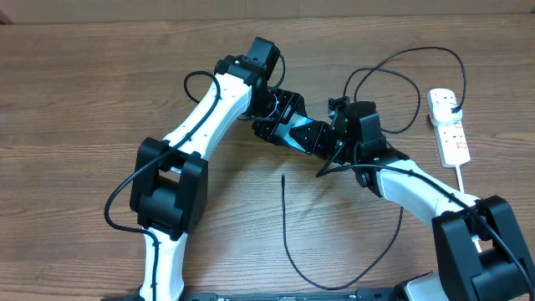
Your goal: Plug charger to phone and switch on socket
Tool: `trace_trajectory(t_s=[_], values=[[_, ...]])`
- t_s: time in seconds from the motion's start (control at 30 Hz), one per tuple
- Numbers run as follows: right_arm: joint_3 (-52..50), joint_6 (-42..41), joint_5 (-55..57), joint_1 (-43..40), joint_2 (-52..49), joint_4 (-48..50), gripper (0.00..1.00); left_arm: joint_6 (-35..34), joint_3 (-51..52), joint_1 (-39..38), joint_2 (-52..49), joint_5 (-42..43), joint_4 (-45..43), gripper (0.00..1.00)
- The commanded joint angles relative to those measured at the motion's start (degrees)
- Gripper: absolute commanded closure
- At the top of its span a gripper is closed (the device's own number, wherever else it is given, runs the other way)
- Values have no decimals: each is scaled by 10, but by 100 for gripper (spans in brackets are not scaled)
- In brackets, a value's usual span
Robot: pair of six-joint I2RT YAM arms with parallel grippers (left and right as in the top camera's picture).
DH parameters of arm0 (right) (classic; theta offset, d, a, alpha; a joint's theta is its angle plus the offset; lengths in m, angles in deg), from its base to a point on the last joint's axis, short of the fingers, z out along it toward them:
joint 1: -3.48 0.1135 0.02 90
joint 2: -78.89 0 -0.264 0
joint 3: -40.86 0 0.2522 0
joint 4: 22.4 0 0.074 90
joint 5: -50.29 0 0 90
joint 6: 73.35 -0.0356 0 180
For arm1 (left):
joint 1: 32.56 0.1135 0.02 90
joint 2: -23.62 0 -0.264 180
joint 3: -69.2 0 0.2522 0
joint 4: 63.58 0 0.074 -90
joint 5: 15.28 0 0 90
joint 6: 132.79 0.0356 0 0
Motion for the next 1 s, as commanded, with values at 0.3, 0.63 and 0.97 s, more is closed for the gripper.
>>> trace_trajectory(t_s=[0.3,0.63,0.97], values=[[13,5,8,3,-2,-7,74,-12,-19,-7,-3,24,-11,96],[13,5,11,3,-2,-9,79,-12,-19,-7,-3,14,-11,96],[13,5,19,3,-2,-18,83,-12,-19,-7,-3,10,-11,96]])
